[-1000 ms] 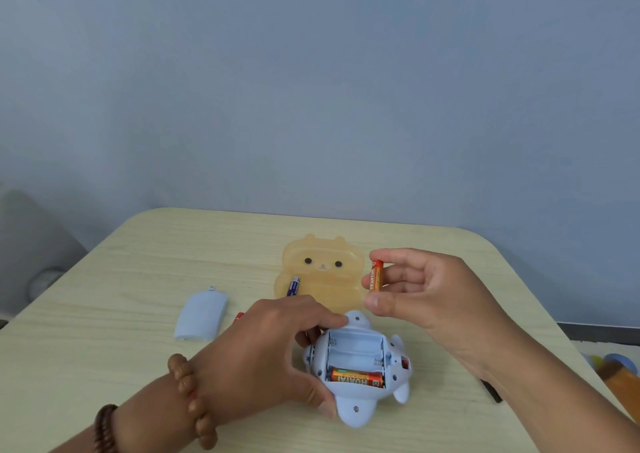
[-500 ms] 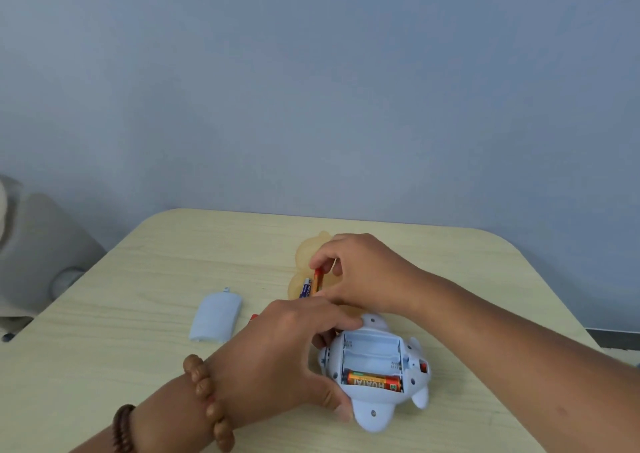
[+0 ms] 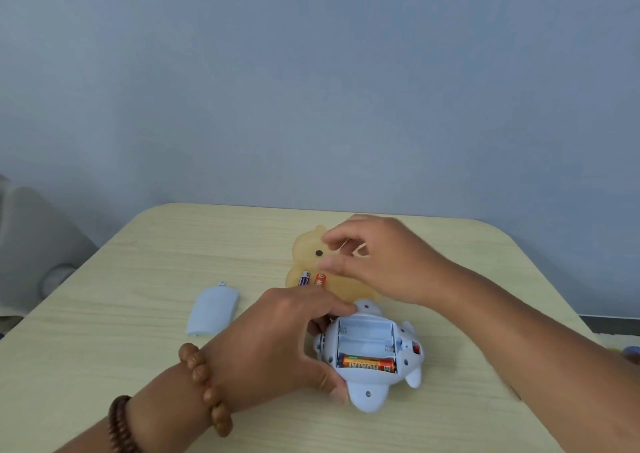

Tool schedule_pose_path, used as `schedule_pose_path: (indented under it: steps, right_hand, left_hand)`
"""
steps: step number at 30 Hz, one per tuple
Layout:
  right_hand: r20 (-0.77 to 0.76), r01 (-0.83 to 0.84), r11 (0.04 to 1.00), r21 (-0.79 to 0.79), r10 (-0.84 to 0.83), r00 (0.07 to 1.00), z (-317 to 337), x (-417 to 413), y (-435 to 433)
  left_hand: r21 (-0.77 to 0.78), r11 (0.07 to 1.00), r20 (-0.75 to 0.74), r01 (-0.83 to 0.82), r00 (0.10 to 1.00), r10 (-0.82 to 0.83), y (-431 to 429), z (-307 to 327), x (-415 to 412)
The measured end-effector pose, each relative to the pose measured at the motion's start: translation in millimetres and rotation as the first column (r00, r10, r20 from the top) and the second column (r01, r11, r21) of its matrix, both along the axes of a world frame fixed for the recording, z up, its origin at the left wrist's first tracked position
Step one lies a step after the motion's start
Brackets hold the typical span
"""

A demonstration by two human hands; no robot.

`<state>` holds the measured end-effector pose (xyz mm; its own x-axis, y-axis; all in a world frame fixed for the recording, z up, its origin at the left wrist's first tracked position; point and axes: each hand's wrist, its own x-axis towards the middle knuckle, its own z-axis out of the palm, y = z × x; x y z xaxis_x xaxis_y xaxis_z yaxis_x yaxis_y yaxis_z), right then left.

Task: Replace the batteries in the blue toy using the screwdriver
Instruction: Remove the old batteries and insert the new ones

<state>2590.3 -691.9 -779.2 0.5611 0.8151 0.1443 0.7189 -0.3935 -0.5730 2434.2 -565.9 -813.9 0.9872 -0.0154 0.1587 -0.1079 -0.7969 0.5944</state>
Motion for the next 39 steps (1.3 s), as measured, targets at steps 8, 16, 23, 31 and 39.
schedule_pose_path:
  steps: [8, 16, 23, 31, 39]
  right_hand:
    - [-0.065, -0.010, 0.999, -0.042, 0.008, 0.998, -40, -69, -106]
    - [-0.199, 0.085, 0.983, 0.160, -0.052, 0.979, -56, -60, -108]
    - [-0.361, 0.041, 0.982, 0.183, 0.029, 0.932, -53, -55, -112]
    - [-0.389, 0.116, 0.961, 0.251, -0.010, 0.921, -61, -58, -113]
    - [-0.371, 0.160, 0.954, 0.252, -0.057, 0.927, -64, -64, -110]
  left_hand:
    - [0.088, 0.996, -0.037, 0.014, 0.999, -0.011, 2, 6, 1]
    - [0.107, 0.994, -0.054, 0.002, 0.999, 0.004, -2, 11, -2]
    - [0.071, 0.997, -0.066, -0.028, 0.997, 0.032, -4, 6, -2]
    - [-0.031, 0.996, -0.236, -0.083, 0.969, 0.074, -21, 28, -6]
    - [0.128, 0.951, -0.087, -0.281, 0.952, 0.293, -60, 23, 2]
